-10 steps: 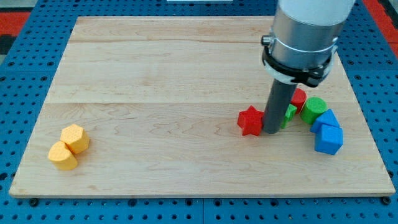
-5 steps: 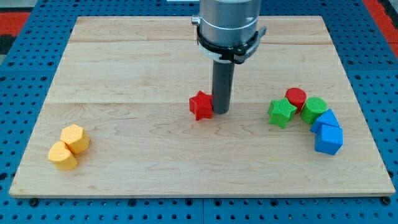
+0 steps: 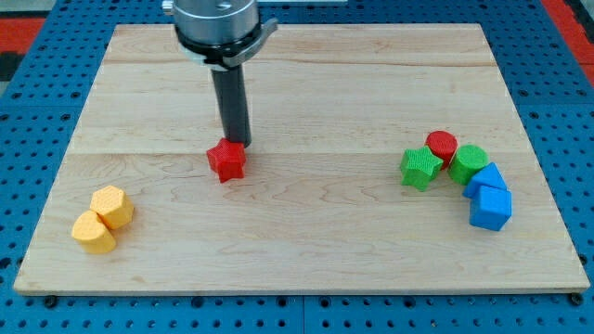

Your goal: Push the red star closer to the yellow heart and yellow hexagon

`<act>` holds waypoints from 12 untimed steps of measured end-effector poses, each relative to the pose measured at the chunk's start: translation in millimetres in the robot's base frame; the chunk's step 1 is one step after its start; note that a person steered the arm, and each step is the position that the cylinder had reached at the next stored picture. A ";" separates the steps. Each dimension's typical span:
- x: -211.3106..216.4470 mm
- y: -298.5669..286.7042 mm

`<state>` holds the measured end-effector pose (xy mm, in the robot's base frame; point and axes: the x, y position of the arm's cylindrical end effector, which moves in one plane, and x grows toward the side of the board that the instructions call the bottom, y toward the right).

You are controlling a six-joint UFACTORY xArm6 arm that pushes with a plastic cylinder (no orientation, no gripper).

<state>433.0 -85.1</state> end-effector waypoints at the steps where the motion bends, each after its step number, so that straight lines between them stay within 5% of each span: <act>1: 19.2 -10.5; 12: 146.5 -10.5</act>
<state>579.5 -95.6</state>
